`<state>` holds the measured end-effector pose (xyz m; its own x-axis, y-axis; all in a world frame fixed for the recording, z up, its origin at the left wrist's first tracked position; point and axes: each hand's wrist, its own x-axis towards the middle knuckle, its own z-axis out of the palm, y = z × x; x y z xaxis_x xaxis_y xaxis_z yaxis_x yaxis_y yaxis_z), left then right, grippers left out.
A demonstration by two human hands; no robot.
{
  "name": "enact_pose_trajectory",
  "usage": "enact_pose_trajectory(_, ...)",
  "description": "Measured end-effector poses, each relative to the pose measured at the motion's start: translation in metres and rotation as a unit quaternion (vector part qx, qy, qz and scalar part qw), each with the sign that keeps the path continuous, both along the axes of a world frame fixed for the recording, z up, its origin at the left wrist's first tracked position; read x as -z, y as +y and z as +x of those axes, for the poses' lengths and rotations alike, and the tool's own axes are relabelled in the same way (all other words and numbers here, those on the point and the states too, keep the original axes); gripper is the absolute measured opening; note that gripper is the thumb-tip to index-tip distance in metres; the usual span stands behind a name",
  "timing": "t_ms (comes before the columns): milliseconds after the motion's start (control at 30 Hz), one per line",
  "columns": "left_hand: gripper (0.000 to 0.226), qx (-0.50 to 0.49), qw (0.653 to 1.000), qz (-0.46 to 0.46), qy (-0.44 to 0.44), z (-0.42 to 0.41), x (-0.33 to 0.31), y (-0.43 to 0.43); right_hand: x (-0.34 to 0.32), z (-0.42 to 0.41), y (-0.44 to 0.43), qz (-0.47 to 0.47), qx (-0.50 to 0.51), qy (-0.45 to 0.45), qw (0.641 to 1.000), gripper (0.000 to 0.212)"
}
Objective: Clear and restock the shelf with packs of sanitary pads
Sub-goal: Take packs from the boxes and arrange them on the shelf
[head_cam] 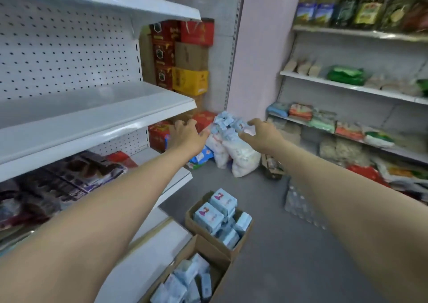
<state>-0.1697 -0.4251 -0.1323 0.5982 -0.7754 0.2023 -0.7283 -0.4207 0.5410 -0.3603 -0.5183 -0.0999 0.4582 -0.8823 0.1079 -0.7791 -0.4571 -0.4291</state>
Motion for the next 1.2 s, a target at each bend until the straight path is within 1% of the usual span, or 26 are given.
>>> enact_pose_trajectory(133,0.061,0.003,0.999,0.034,0.012,0.008,0.040,-0.047,0.037,-0.003,-0.048,0.032,0.003,0.015,0.999,0.065)
enact_pose_trajectory(233,0.063,-0.001,0.997,0.074,0.029,0.011,0.077,-0.088,0.072,-0.002,-0.098,0.060,0.003,0.029,0.998,0.066)
enact_pose_trajectory(300,0.064,-0.014,0.995,0.083,0.049,0.013,0.102,-0.117,0.096,0.004,-0.137,0.084,-0.005,0.044,0.995,0.067)
enact_pose_trajectory(400,0.062,-0.049,0.991,0.094,0.083,0.021,0.142,-0.167,0.136,0.017,-0.205,0.108,-0.037,0.061,0.992,0.066)
enact_pose_trajectory(533,0.066,-0.119,0.978,0.127,0.120,0.029,0.197,-0.234,0.200,0.042,-0.304,0.145,-0.095,0.091,0.981,0.060)
enact_pose_trajectory(667,0.063,-0.188,0.951,0.161,0.183,0.022,0.245,-0.281,0.262,0.051,-0.383,0.210,-0.141,0.145,0.957,0.061)
enact_pose_trajectory(733,0.062,-0.218,0.938,0.163,0.217,0.019,0.272,-0.300,0.296,0.054,-0.415,0.246,-0.141,0.167,0.944,0.060)
enact_pose_trajectory(833,0.059,-0.255,0.909,0.193,0.268,0.012,0.318,-0.315,0.352,0.060,-0.449,0.294,-0.135,0.208,0.923,0.062)
enact_pose_trajectory(1033,0.056,-0.313,0.844,0.231,0.369,0.006,0.427,-0.332,0.466,0.072,-0.473,0.365,-0.147,0.242,0.887,0.062)
enact_pose_trajectory(1133,0.058,-0.335,0.815,0.232,0.411,0.006,0.485,-0.345,0.524,0.081,-0.483,0.380,-0.139,0.243,0.881,0.062)
enact_pose_trajectory(1200,0.055,-0.350,0.794,0.233,0.439,0.010,0.533,-0.349,0.561,0.090,-0.491,0.382,-0.136,0.250,0.879,0.062)
